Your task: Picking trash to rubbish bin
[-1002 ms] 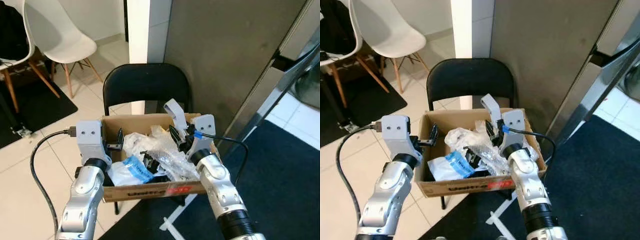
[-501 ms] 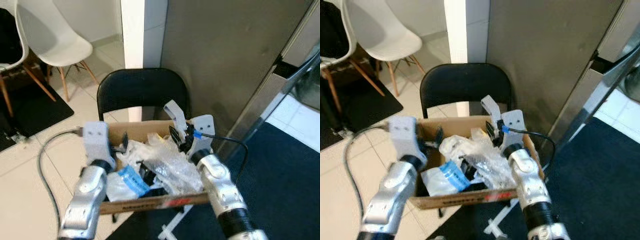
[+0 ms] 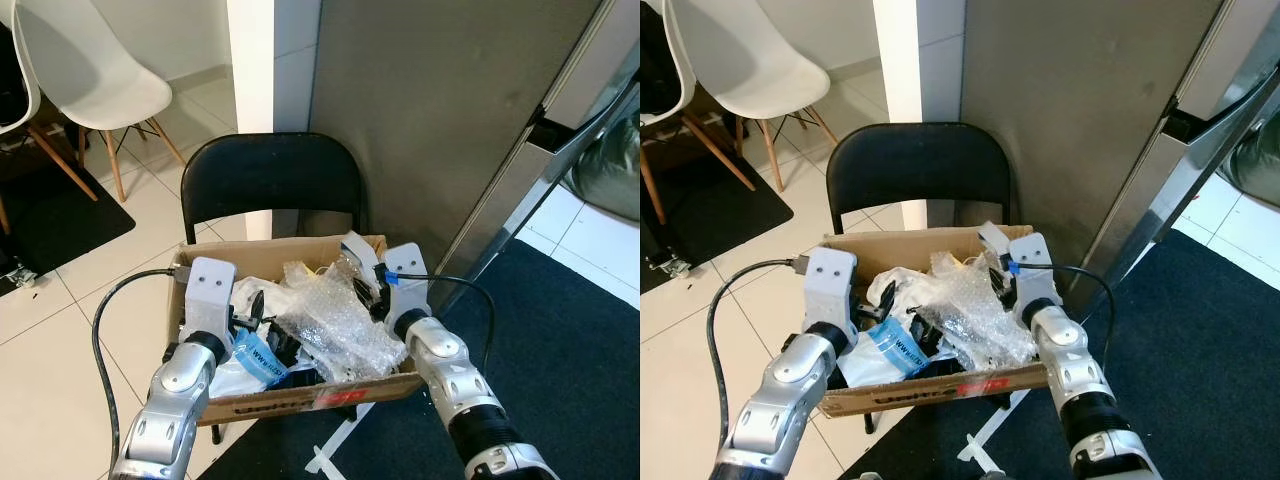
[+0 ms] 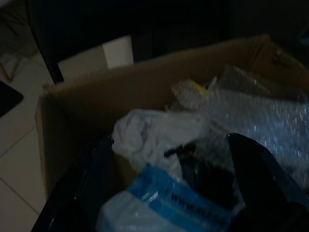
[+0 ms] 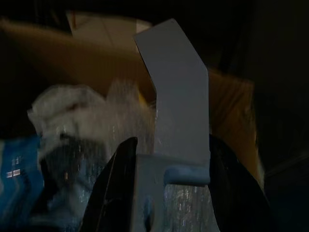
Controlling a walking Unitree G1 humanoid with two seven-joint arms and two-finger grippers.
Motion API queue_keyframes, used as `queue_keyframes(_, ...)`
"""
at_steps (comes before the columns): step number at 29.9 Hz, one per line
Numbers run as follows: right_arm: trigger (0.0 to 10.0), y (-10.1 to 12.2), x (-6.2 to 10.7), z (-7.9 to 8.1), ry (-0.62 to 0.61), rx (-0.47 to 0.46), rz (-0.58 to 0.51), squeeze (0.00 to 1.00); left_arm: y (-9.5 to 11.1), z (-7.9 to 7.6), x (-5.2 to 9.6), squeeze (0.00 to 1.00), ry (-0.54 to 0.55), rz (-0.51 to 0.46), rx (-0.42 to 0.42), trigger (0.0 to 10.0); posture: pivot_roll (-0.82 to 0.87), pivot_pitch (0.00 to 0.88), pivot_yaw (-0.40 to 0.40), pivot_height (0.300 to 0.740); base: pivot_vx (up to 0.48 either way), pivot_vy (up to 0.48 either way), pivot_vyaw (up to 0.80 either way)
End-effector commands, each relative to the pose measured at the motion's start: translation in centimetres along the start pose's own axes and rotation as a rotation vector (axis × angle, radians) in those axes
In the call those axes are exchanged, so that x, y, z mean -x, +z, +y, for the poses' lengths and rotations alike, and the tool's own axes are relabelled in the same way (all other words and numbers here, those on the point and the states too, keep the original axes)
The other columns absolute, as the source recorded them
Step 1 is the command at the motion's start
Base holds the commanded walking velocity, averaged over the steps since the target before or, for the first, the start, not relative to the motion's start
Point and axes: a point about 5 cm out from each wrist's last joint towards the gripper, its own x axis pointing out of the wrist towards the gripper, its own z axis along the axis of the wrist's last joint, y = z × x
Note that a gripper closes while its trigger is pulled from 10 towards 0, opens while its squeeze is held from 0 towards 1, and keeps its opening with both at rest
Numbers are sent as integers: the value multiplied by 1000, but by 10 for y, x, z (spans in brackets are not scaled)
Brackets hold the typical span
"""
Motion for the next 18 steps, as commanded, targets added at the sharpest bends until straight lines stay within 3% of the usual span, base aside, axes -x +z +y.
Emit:
queue_keyframes(1,10000,-6,1,-2,4,6,33,0,-6,2,2,0,-6,35,-23,10000,53,155,-51,740,0,0,0)
queue_keyframes(12,10000,-16,2,-7,-5,58,85,0,-8,9,6,0,-6,41,-25,10000,57,159,-56,740,0,0,0)
queue_keyframes(13,10000,-17,3,-9,-9,57,88,0,-5,4,9,0,-83,16,-9,10000,56,155,-54,740,0,0,0)
queue_keyframes(18,10000,-17,3,-10,-12,54,88,0,0,-1,11,0,-149,-17,4,10000,56,155,-54,740,0,0,0)
